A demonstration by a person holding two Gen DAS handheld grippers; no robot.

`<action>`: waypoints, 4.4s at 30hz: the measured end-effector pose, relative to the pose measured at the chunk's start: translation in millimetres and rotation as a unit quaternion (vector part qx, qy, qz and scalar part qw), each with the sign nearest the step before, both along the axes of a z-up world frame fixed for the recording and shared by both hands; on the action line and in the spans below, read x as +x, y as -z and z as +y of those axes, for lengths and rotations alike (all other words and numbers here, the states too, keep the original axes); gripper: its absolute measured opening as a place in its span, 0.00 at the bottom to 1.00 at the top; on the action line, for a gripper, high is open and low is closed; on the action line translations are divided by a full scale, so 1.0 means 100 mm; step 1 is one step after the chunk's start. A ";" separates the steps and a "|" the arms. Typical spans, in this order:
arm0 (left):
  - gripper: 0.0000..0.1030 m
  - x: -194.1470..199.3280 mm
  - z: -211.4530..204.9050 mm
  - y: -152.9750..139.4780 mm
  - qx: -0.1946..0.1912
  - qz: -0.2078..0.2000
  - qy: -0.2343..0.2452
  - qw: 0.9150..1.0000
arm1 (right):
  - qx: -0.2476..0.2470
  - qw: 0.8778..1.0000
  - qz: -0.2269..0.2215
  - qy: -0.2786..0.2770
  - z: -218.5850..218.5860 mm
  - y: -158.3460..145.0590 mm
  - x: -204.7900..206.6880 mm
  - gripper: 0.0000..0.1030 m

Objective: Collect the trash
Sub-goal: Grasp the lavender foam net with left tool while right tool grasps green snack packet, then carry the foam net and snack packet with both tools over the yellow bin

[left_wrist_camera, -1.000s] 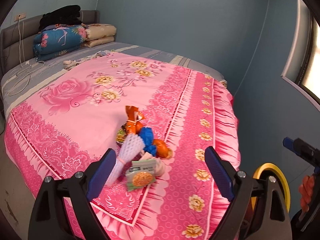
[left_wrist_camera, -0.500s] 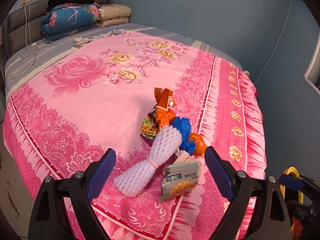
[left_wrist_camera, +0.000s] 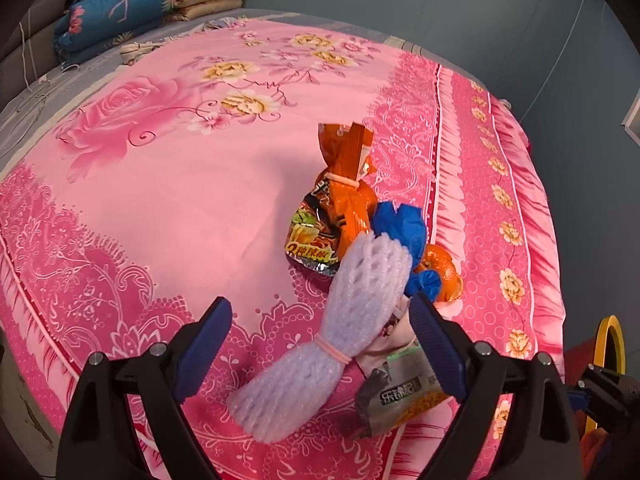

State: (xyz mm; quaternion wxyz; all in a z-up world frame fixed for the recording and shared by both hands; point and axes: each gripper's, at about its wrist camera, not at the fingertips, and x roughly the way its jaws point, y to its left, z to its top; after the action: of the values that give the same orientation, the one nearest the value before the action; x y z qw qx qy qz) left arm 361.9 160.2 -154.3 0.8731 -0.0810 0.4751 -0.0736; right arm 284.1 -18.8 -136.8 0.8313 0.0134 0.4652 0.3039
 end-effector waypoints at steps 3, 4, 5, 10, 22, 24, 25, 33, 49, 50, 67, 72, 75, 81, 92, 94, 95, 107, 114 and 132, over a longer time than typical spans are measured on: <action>0.84 0.07 0.01 0.10 -0.003 0.009 0.006 1.000 | -0.014 1.000 0.007 -0.004 0.10 0.14 0.10 0.60; 0.83 0.10 0.02 0.14 -0.006 0.011 0.007 1.000 | -0.016 1.000 0.008 -0.004 0.13 0.18 0.13 0.60; 0.82 0.10 0.03 0.16 -0.009 0.012 0.009 1.000 | -0.018 1.000 0.009 -0.005 0.16 0.22 0.16 0.60; 0.59 0.17 0.05 0.29 -0.032 0.026 0.017 0.999 | -0.035 0.999 0.027 -0.006 0.29 0.43 0.31 0.58; 0.24 0.17 0.10 0.45 -0.074 0.032 0.037 0.996 | -0.043 0.998 0.035 -0.012 0.49 0.62 0.51 0.27; 0.23 0.15 0.14 0.45 -0.078 0.031 0.037 0.996 | -0.040 0.998 0.045 -0.013 0.51 0.65 0.54 0.21; 0.23 0.14 0.16 0.44 -0.079 0.030 0.035 0.996 | -0.041 0.998 0.048 -0.012 0.51 0.67 0.56 0.19; 0.23 0.07 0.25 0.33 -0.082 0.018 0.031 0.996 | -0.050 0.998 0.047 -0.015 0.53 0.69 0.50 0.06; 0.22 -0.36 0.32 -0.10 -0.066 -0.020 0.041 0.997 | -0.042 0.999 0.018 0.001 0.26 0.25 0.14 0.03; 0.22 -0.39 0.32 -0.12 -0.064 -0.022 0.041 0.997 | -0.041 0.999 0.017 0.003 0.23 0.23 0.11 0.03; 0.22 -0.93 0.20 -0.65 -0.048 -0.075 0.034 0.995 | -0.013 0.999 -0.034 0.021 -0.26 -0.39 -0.47 0.03; 0.22 -1.10 0.08 -0.80 -0.048 -0.091 0.036 0.994 | -0.007 0.998 -0.053 0.035 -0.46 -0.56 -0.63 0.03; 0.22 -1.18 0.01 -0.86 -0.047 -0.097 0.036 0.993 | -0.003 0.997 -0.064 0.048 -0.60 -0.66 -0.71 0.03; 0.22 -1.34 -0.13 -0.97 -0.043 -0.110 0.029 0.993 | 0.005 0.994 -0.081 0.075 -0.87 -0.86 -0.87 0.03; 0.22 -1.56 -0.51 -1.25 -0.049 -0.140 0.055 0.987 | 0.019 0.986 -0.123 0.108 -1.32 -1.20 -1.15 0.03; 0.22 -1.59 -0.59 -1.30 -0.052 -0.145 0.062 0.986 | 0.021 0.984 -0.132 0.119 -1.43 -1.27 -1.22 0.03; 0.22 -1.60 -0.62 -1.31 -0.052 -0.146 0.065 0.986 | 0.021 0.983 -0.137 0.123 -1.47 -1.30 -1.24 0.03; 0.22 -1.78 -1.08 -1.49 -0.075 -0.162 0.104 0.978 | 0.034 0.968 -0.169 0.182 -2.04 -1.58 -1.51 0.03; 0.22 -1.84 -1.40 -1.55 -0.081 -0.164 0.134 0.974 | 0.041 0.959 -0.175 0.221 -2.33 -1.69 -1.64 0.04; 0.22 -1.73 -2.30 -1.50 -0.092 -0.144 0.234 0.957 | 0.031 0.922 -0.174 0.343 -3.08 -1.87 -2.02 0.04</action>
State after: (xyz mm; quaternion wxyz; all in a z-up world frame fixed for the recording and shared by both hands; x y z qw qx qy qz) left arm 189.1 -69.5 -4.7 0.8793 -0.0355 0.3415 -0.3301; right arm 81.7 -327.1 50.4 0.9518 0.1445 0.2702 0.0116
